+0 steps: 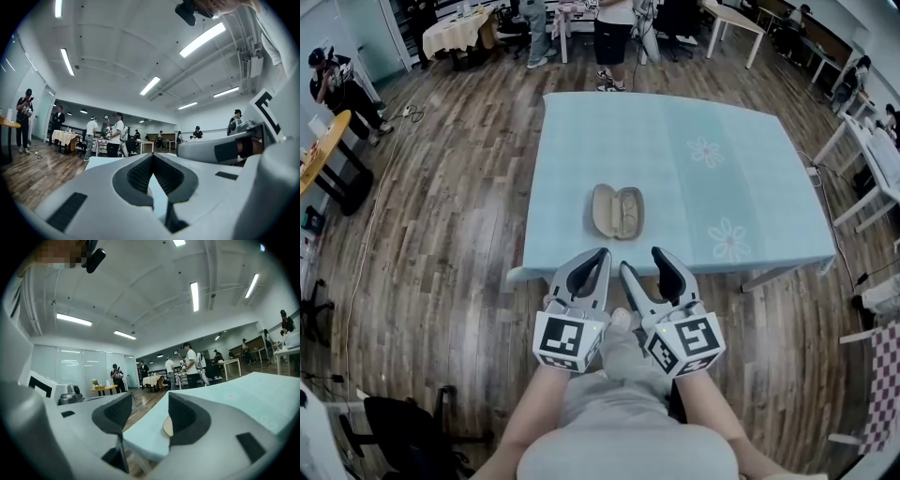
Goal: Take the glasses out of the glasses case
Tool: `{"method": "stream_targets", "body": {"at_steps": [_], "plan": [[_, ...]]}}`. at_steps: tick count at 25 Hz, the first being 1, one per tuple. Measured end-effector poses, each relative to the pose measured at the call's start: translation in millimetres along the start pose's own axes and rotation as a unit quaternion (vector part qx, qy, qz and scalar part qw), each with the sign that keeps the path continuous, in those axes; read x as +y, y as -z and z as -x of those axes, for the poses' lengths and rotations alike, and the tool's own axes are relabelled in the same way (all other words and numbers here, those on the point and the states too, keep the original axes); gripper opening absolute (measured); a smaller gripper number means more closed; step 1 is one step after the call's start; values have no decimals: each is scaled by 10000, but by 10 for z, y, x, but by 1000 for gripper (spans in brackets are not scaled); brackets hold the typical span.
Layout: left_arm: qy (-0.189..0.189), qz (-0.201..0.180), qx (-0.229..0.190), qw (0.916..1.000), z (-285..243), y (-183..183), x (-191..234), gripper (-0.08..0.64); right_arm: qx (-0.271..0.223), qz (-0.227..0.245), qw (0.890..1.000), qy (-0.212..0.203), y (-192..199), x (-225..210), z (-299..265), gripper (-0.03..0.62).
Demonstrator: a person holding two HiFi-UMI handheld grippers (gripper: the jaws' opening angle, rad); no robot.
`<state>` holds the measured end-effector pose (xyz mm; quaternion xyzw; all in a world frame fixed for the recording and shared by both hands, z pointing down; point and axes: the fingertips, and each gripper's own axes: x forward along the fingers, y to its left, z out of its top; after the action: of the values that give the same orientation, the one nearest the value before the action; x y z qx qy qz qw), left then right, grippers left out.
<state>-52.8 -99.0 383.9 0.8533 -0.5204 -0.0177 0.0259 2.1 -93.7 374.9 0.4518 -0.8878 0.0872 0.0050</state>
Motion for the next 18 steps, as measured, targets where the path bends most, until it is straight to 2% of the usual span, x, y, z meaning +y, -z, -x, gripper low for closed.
{"method": "stream_targets", "body": {"at_steps": [3,4,5,10,15,18], "plan": [[-25,8,72,10000,-151,44,90,6,91,292,9992,267,36,-182,-131,151],[-35,10,98,9999,-205,51,123,6,123,309,9988,362,46,-252,-180,96],[-46,11,122,9999,-260,54,160,6,163,283,9985,443,60,-321,-235,11],[-99,-40,203,9997,-554,69,379,6,417,-81,9978,504,167,-596,-574,8],[-165,-14,364,9992,-880,150,580,6,551,-105,9974,454,189,-810,-904,8],[-203,150,489,9985,-1086,209,680,6,714,-134,9967,365,214,-924,-1100,8]]}}
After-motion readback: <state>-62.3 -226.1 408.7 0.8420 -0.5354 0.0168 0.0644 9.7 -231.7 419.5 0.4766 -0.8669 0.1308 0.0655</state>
